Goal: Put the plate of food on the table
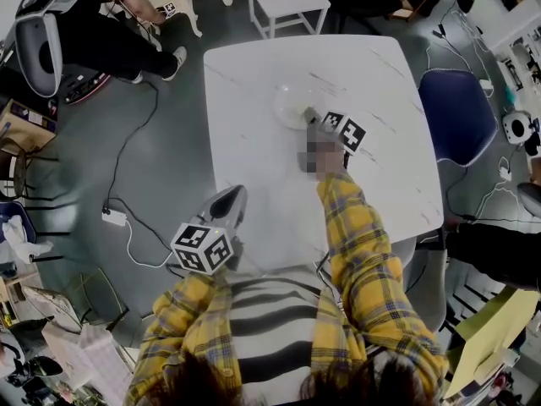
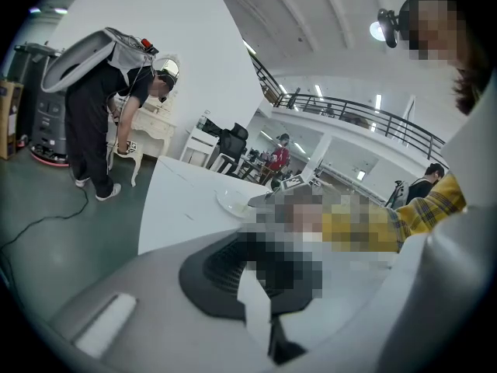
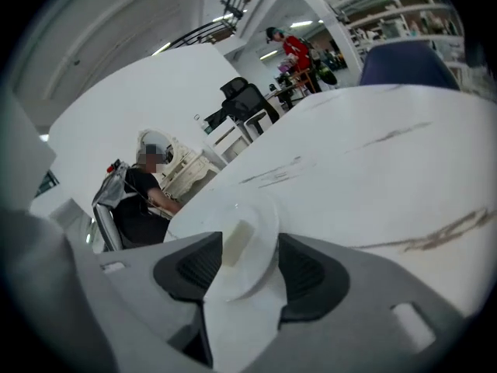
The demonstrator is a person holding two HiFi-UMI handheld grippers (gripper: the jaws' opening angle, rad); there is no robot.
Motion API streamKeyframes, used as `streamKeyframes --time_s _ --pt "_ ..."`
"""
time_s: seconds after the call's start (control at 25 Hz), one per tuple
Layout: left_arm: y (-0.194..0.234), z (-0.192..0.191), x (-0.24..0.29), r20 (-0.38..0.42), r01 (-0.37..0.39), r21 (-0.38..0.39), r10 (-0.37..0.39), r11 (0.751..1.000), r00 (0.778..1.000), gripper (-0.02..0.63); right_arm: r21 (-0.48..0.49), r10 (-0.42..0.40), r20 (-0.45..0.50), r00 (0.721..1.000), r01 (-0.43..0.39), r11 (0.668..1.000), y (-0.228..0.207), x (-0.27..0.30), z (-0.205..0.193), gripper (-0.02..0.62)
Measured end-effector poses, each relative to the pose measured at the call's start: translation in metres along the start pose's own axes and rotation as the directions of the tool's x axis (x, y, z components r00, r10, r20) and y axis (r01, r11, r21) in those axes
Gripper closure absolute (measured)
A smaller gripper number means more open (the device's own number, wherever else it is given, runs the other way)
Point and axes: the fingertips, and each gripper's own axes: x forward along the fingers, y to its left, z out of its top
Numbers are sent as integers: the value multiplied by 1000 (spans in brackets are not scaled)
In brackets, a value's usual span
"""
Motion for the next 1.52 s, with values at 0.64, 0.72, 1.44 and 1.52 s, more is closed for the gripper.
streamKeyframes --time_s 0.64,0.72,1.44,1.52 --pt "-6 10 12 22 66 7 -67 998 998 609 -482 70 258 964 65 874 27 -80 4 423" --pt "-7 11 13 24 81 10 -81 997 996 609 -520 98 289 952 70 851 34 -94 0 467" --pt "-19 -4 -26 37 201 14 -201 980 979 609 -552 227 327 917 -10 834 80 -197 -72 577" --pt "-19 -8 -35 40 211 16 -212 977 977 609 -541 229 328 917 -17 841 83 -208 -88 588"
